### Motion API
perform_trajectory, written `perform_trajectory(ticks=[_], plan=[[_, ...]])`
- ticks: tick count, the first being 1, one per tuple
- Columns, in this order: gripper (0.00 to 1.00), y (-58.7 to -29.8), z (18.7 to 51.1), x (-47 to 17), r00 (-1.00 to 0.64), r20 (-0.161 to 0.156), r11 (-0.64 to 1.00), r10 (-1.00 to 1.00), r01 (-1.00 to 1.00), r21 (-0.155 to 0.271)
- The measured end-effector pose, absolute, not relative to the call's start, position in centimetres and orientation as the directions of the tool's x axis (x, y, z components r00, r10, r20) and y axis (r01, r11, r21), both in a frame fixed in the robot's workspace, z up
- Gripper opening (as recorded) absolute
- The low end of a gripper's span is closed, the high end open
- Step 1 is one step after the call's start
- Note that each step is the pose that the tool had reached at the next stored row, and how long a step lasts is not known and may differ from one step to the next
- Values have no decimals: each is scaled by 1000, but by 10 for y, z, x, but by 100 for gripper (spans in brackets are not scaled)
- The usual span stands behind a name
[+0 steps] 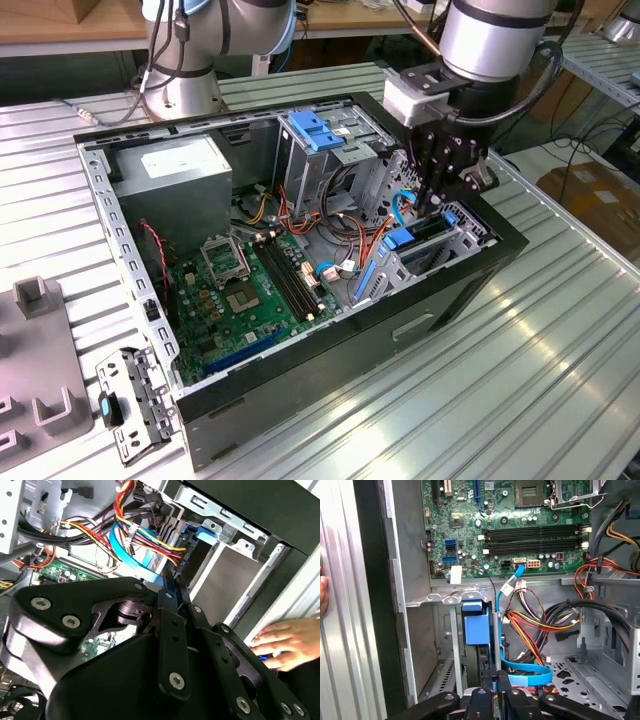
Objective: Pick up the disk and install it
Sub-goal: 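Insert the second disk wire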
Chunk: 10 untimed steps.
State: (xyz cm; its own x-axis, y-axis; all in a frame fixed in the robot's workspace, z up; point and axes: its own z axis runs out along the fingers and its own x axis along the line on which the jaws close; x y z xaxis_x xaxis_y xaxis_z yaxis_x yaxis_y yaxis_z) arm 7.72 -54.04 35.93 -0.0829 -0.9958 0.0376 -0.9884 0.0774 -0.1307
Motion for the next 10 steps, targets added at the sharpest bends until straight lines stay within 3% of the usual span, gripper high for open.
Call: perform_trajectory(ticks=[10], plan=[[16,-554,351,77,-83,-9,84,-996,-987,-136]])
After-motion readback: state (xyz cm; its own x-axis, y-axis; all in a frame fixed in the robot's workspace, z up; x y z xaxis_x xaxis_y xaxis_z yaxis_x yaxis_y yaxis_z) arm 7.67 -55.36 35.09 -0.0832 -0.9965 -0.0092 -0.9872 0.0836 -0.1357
